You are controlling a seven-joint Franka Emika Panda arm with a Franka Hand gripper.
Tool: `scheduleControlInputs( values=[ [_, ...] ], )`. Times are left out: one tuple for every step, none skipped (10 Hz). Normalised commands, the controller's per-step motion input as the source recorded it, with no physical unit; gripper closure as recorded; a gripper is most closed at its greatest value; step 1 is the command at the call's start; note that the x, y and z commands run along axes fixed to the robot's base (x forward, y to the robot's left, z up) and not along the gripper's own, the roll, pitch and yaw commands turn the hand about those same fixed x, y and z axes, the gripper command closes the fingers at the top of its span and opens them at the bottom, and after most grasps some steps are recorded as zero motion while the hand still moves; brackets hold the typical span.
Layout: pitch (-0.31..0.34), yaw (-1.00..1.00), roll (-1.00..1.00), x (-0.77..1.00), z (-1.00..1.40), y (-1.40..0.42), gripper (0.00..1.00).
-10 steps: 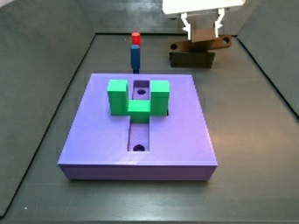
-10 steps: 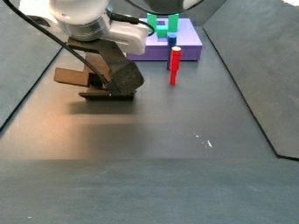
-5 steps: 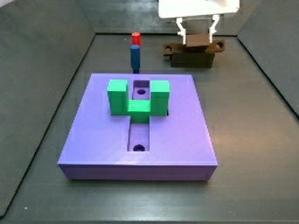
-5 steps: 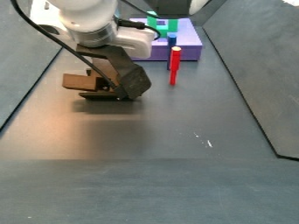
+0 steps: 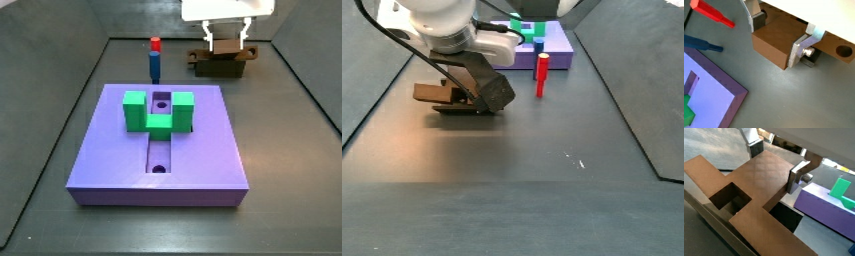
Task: Pick up the brown object. Move up. Place the brown object on the fixture. Regrasp the brown object. Move to above the board. Insert the brown object.
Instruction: Place the brown object on the fixture, then regrasp the brown object.
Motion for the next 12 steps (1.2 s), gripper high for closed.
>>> scheduleControlInputs(
  values=[
    [0.0, 0.0, 0.0, 0.0, 0.0, 0.0, 0.0],
    [-0.12, 0.19, 0.64, 0.0, 0.68, -0.09, 0.0],
    [-0.254, 0.27, 0.84, 0.0, 0.63, -0.12, 0.0],
    [-0.197, 0.35, 0.94, 0.0, 0.59, -0.13, 0.0],
    [-0.091, 0.37, 1.0, 0.0, 0.44, -0.15, 0.0],
    [0.0, 0.37, 1.0, 0.0, 0.19, -0.05, 0.0],
    [0.117, 0.36, 1.0, 0.0, 0.0, 0.0, 0.0],
    [0.214, 0.34, 1.0, 0.0, 0.0, 0.0, 0.0],
    [0.263, 0.13, 1.0, 0.0, 0.07, 0.0, 0.0],
    [0.183, 0.0, 1.0, 0.14, 0.03, 0.0, 0.0],
    [0.069, -0.18, 1.0, 0.0, 0.0, 0.03, 0.0],
    [0.0, -0.29, 1.0, 0.0, 0.0, 0.05, 0.0]
  ],
)
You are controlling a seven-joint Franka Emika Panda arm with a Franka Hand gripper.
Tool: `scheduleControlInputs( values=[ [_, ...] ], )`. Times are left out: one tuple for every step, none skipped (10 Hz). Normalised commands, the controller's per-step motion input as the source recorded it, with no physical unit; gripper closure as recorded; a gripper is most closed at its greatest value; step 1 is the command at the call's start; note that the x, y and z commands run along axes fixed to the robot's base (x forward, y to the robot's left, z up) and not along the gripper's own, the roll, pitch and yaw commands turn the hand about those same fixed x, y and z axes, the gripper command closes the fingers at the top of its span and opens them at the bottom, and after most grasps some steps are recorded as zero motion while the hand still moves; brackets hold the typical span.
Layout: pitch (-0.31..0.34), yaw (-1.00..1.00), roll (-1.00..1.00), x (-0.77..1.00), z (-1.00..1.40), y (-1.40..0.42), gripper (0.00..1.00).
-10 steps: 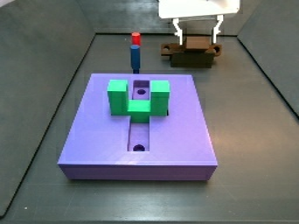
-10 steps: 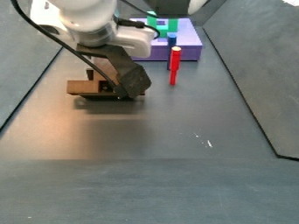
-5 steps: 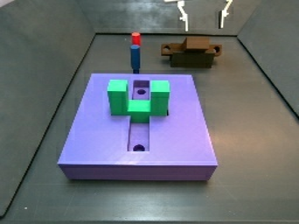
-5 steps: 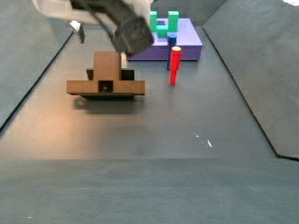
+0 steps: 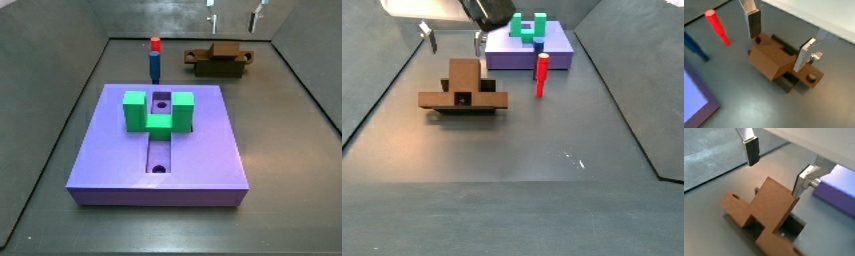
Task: Pick up the brown object. Move up. Place the brown object on the fixture. Regrasp the brown object. Move to above the board. Insert the brown object.
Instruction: Regrasp the brown object.
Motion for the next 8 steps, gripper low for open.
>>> scheduleControlInputs(
  values=[
    [-0.074, -0.34, 1.0, 0.0, 0.0, 0.0, 0.0],
    [-0.014, -0.18, 1.0, -0.02, 0.0, -0.12, 0.0],
    [0.0, -0.08, 1.0, -0.14, 0.0, -0.17, 0.0],
    [0.0, 0.0, 1.0, -0.13, 0.0, -0.3, 0.0],
    [0.0, 0.08, 1.0, -0.11, 0.0, -0.32, 0.0],
    [0.0, 0.11, 1.0, 0.0, 0.0, -0.28, 0.0],
    [0.0, 0.22, 1.0, 0.17, 0.0, -0.19, 0.0],
    [0.0, 0.34, 1.0, 0.0, -0.09, -0.1, 0.0]
  ],
)
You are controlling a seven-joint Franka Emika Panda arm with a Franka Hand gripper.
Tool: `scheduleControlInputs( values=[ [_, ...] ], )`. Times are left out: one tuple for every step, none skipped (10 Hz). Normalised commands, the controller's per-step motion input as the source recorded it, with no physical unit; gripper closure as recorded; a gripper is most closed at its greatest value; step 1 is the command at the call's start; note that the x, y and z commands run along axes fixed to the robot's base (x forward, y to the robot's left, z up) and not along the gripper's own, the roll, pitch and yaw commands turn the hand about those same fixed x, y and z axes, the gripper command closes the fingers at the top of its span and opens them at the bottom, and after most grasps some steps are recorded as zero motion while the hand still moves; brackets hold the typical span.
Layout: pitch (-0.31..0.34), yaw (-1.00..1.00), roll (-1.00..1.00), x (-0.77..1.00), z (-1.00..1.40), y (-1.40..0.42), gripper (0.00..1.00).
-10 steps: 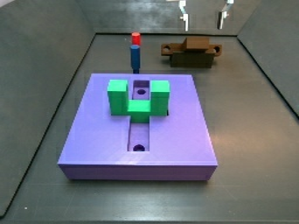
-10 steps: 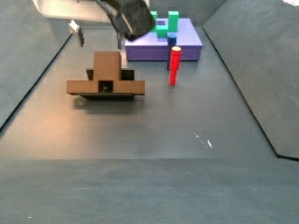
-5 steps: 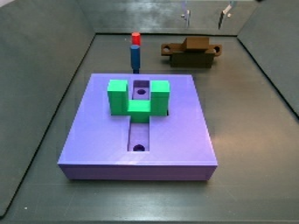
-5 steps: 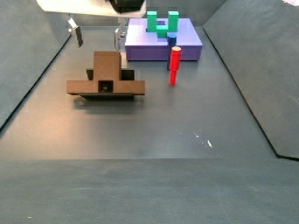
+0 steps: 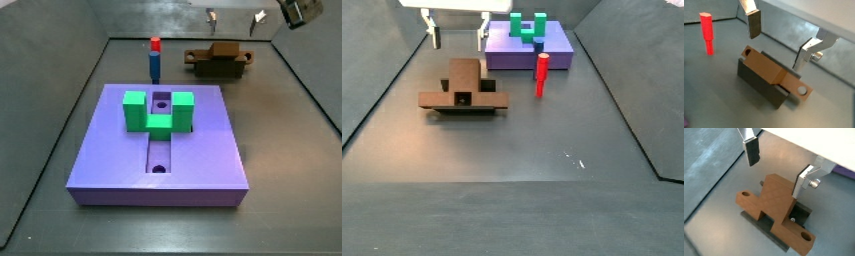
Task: Pick up the brown object. Move up. Place the brown object on the fixture. Regrasp the brown object. Move to above the board. Insert the brown object.
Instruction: Regrasp the brown object.
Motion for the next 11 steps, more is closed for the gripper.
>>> scheduleControlInputs(
  values=[
    [0.003, 0.41, 1.0, 0.0, -0.09, -0.02, 0.0],
    [0.074, 0.46, 1.0, 0.15, -0.04, 0.0, 0.0],
    [0.023, 0.47, 1.0, 0.06, -0.1, 0.0, 0.0],
    [0.0, 0.48, 0.8, 0.42, 0.0, -0.03, 0.0],
    [-0.086, 0.43, 0.59, 0.5, 0.0, -0.04, 0.0],
    [-0.131, 0.36, 0.52, 0.41, -0.09, -0.04, 0.0],
    [-0.103, 0.11, 0.33, 0.0, -0.26, 0.0, 0.0],
    [-0.046, 0.09, 0.32, -0.07, -0.29, 0.0, 0.0],
    [-0.054, 0.0, 0.26, -0.08, -0.27, 0.0, 0.0],
    [-0.006, 0.0, 0.2, -0.13, -0.25, 0.0, 0.0],
    [0.0, 0.0, 0.19, -0.21, -0.25, 0.0, 0.0]
  ],
)
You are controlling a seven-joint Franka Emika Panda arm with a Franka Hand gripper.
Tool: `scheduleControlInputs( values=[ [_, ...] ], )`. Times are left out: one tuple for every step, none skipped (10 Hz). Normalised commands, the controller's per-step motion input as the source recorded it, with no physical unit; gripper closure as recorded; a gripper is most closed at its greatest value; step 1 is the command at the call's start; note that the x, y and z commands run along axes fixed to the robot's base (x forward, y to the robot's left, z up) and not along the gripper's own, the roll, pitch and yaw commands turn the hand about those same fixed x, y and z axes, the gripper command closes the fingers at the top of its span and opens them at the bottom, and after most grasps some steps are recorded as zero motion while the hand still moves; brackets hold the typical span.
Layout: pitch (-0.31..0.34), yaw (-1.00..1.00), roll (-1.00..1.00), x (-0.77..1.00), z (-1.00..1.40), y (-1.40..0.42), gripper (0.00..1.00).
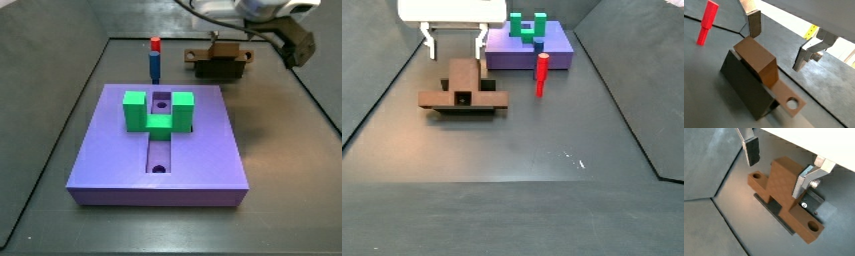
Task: Pick up the brown object. Move up. Place the brown object on the fixture. Regrasp the brown object. Move to above the board. Insert the brown object.
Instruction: Regrasp the brown object.
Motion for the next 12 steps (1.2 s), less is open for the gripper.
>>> scheduleControlInputs(
  values=[
    [0.0, -0.01, 0.18, -0.15, -0.27, 0.0, 0.0],
    [0.0, -0.02, 0.16, -0.07, -0.24, 0.0, 0.0],
    [0.097, -0.06, 0.24, 0.0, 0.0, 0.0, 0.0],
    [0.1, -0.03, 0.31, 0.0, 0.0, 0.0, 0.0],
    [0.0, -0.02, 0.32, 0.0, -0.21, -0.01, 0.0],
    [0.0, -0.01, 0.31, 0.0, -0.25, -0.08, 0.0],
    [0.0, 0.0, 0.33, 0.01, -0.26, -0.16, 0.0],
    [0.0, 0.0, 0.26, 0.0, -0.26, -0.14, 0.0],
    [0.0, 0.0, 0.14, 0.01, -0.1, -0.07, 0.0],
    [0.0, 0.0, 0.09, 0.0, -0.07, 0.0, 0.0],
    [0.0, 0.0, 0.07, 0.0, -0.09, 0.0, 0.0],
    [0.0, 0.0, 0.11, 0.0, -0.05, 0.0, 0.0]
  ],
)
